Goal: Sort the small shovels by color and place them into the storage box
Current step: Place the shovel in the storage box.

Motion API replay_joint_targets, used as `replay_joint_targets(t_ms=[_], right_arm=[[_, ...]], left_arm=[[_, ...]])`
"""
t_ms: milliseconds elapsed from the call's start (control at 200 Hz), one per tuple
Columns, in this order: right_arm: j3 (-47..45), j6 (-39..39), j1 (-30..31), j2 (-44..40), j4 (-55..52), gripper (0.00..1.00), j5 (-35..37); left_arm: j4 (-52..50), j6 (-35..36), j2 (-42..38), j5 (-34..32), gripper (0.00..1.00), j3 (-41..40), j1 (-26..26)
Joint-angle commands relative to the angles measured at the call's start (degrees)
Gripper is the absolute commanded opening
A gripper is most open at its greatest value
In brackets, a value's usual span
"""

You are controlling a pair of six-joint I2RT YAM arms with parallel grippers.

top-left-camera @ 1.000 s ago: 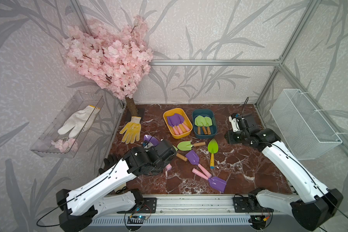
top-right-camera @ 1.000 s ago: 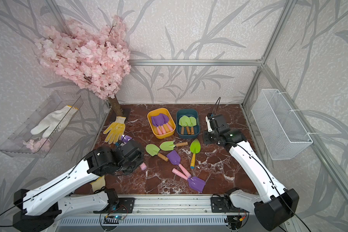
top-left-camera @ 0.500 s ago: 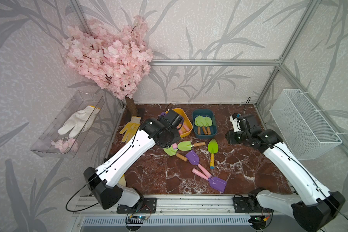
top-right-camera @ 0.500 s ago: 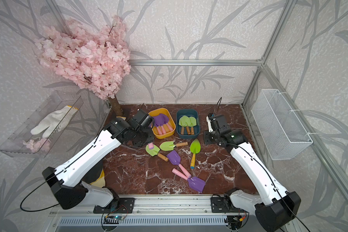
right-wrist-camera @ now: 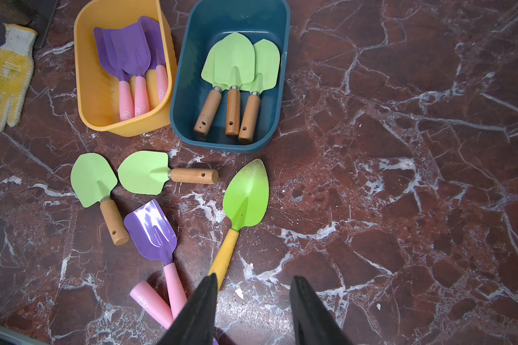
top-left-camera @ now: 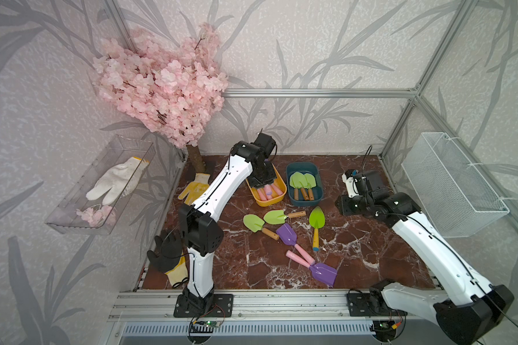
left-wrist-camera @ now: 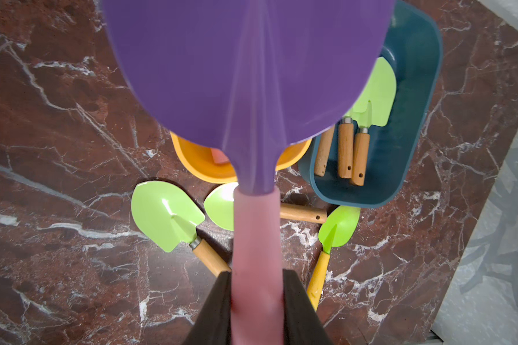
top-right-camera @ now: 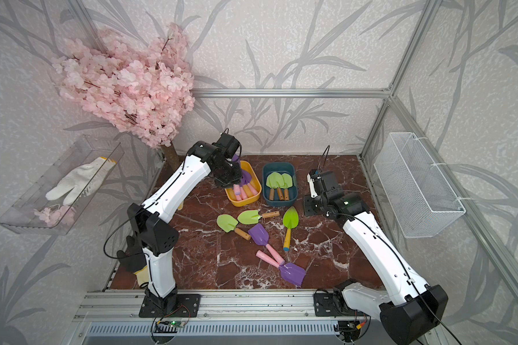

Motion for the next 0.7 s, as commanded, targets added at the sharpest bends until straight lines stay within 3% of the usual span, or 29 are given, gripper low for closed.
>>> replay_joint_targets(t_ms=[0, 330, 695], right_arm=[[-0.64, 0.49, -0.16, -0.73, -0.54, 0.45, -0.52], [-1.44, -0.85, -0.16, -0.84, -0.16, 0.44, 0.19], [-2.75, -0.94, -0.24, -1.13, 0.50, 0.44, -0.34]], left_arm=[[-2.78, 1.41, 4.80, 1.54, 0.04, 5.78, 0.60], [-6.88, 0.09, 20.34, 1.43, 0.04, 21.51, 2.17], [-6.50, -1.74, 26.13, 2.69, 0.04, 24.03, 3.41]])
